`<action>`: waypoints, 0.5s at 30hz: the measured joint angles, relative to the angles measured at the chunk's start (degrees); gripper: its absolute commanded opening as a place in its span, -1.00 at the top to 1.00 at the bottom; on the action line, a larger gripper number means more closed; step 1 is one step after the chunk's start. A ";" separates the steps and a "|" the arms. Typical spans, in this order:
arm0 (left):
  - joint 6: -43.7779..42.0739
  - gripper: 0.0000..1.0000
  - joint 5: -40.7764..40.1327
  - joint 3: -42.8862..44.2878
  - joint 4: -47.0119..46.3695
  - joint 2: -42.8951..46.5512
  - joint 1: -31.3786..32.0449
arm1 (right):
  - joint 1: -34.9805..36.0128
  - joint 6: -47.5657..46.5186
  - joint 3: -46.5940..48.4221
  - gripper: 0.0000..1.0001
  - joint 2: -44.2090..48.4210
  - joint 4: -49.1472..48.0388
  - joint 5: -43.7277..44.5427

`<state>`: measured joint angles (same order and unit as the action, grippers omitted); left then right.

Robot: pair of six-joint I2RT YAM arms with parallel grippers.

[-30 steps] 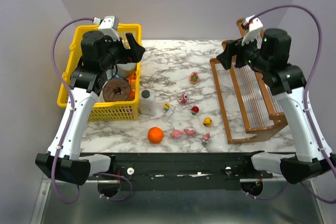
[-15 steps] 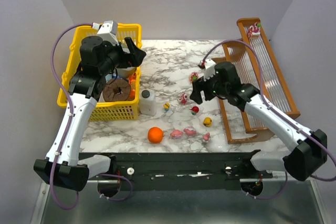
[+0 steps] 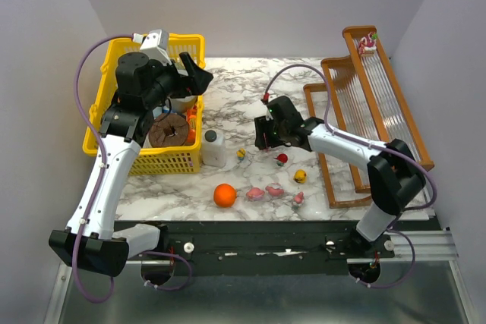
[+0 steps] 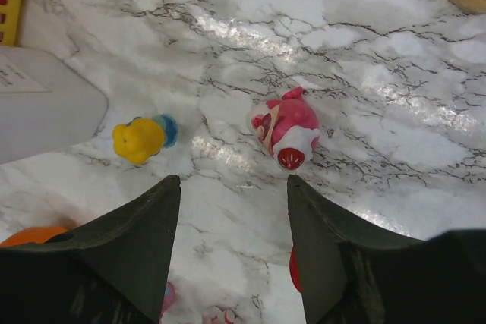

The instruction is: Place and organize the plastic toys onto the shelf

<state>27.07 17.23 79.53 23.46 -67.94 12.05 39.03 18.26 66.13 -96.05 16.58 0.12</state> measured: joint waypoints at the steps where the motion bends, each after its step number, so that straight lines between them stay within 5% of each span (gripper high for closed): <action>1: 0.09 -0.98 0.02 -0.15 -0.26 0.02 0.00 | 0.37 0.66 0.44 -0.28 -0.98 -0.02 0.96; 15: -0.70 -0.98 0.33 -0.61 -0.66 0.02 0.02 | 1.27 4.20 4.35 -0.25 -9.27 0.44 12.70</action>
<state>26.37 17.56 78.91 22.81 -67.92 12.08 40.29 22.46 70.48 -105.32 17.02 12.82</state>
